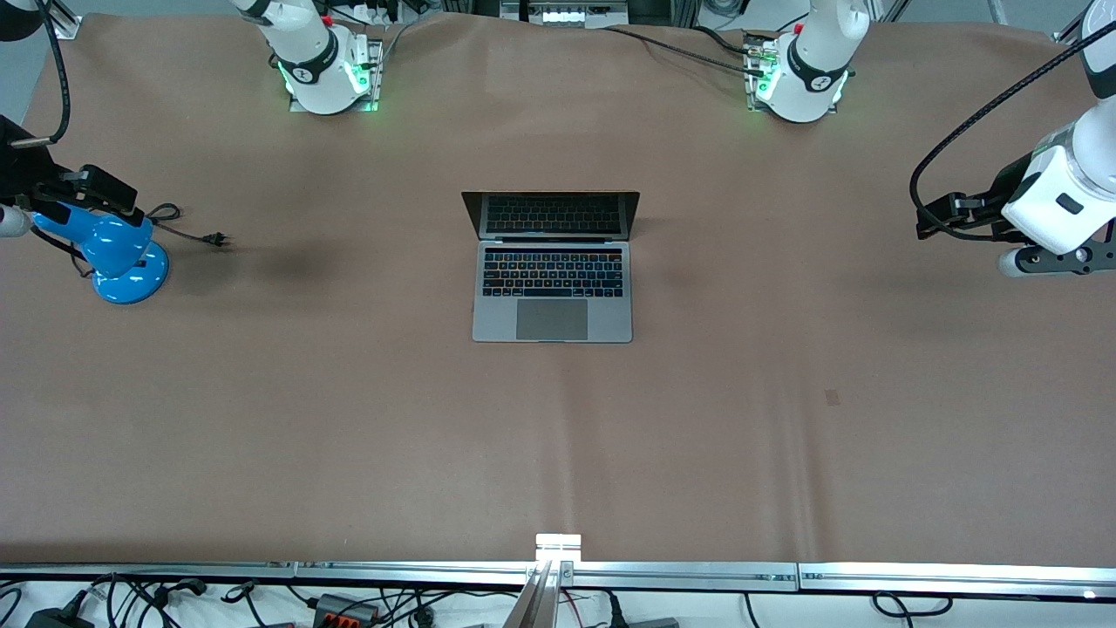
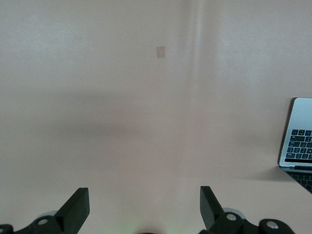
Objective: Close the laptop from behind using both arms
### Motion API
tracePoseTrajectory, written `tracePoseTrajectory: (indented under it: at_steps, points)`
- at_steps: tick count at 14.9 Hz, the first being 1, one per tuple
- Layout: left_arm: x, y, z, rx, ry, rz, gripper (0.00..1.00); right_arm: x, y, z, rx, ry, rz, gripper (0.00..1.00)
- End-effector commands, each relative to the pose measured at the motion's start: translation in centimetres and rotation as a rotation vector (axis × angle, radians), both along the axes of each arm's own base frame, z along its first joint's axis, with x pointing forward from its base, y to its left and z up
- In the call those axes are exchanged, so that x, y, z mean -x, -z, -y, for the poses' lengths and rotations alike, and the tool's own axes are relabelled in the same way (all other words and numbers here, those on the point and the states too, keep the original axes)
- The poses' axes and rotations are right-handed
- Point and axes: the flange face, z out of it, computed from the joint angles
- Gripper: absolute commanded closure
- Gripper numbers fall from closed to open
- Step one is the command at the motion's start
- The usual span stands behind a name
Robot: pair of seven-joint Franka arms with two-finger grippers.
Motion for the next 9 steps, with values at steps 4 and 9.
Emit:
tracePoseTrajectory:
  at_steps: [4, 9]
  points:
    - [0.8, -0.2, 0.2, 0.024, 0.002, -0.007, 0.00, 0.6, -0.2, -0.2, 0.004, -0.018, 0.006, 0.00]
    - [1.1, 1.3, 0.6, 0.045, 0.131, -0.106, 0.89, 0.6, -0.4, -0.4, -0.004, -0.017, 0.007, 0.93]
